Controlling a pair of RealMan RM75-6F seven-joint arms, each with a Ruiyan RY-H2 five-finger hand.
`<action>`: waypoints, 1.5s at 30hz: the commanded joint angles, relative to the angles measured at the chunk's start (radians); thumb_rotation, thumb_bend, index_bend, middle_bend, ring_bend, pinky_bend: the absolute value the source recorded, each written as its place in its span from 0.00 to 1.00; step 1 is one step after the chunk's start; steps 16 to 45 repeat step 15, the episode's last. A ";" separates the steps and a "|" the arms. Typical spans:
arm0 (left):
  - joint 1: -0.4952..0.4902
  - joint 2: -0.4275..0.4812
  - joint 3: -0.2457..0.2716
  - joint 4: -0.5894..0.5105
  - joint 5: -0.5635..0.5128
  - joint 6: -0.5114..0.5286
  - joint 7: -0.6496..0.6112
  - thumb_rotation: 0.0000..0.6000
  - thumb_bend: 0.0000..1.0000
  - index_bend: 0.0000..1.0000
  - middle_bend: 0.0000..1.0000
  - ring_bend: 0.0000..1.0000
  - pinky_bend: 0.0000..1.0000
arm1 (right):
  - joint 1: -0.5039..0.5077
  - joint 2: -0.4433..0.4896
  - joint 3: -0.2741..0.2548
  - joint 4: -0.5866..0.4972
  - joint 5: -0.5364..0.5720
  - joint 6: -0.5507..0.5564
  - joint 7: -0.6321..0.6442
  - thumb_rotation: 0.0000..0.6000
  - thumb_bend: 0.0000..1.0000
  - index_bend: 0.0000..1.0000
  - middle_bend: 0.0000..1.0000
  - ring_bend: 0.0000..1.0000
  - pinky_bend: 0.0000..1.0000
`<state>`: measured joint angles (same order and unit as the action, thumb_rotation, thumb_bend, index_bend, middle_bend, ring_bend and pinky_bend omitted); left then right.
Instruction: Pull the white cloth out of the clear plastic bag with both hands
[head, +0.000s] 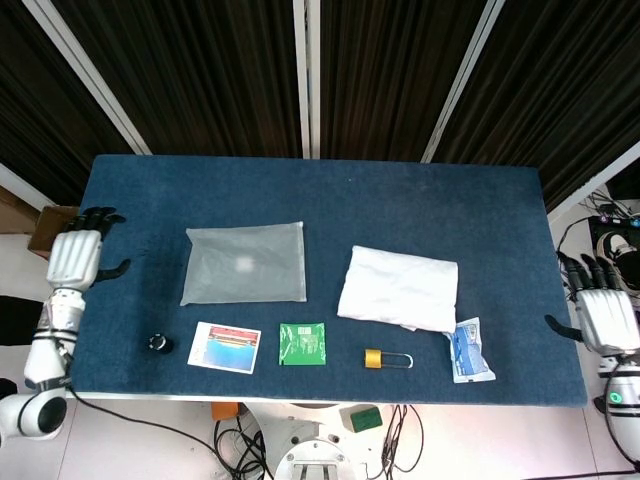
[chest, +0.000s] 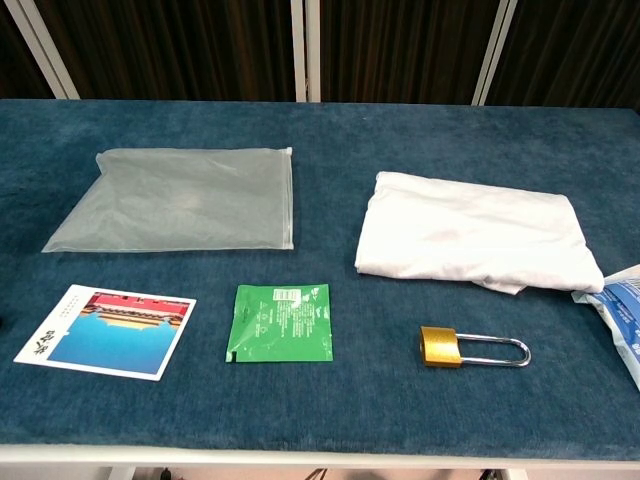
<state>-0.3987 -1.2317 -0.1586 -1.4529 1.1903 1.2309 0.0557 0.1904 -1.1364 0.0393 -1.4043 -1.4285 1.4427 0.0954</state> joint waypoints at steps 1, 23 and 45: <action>0.104 0.060 0.066 -0.084 0.075 0.126 0.009 1.00 0.21 0.26 0.15 0.10 0.18 | -0.071 0.037 -0.018 -0.015 -0.030 0.070 0.127 1.00 0.18 0.12 0.22 0.10 0.17; 0.334 0.070 0.212 -0.139 0.294 0.403 -0.015 1.00 0.21 0.26 0.15 0.10 0.17 | -0.169 -0.006 -0.065 0.086 -0.141 0.186 0.253 1.00 0.18 0.12 0.22 0.10 0.17; 0.334 0.070 0.212 -0.139 0.294 0.403 -0.015 1.00 0.21 0.26 0.15 0.10 0.17 | -0.169 -0.006 -0.065 0.086 -0.141 0.186 0.253 1.00 0.18 0.12 0.22 0.10 0.17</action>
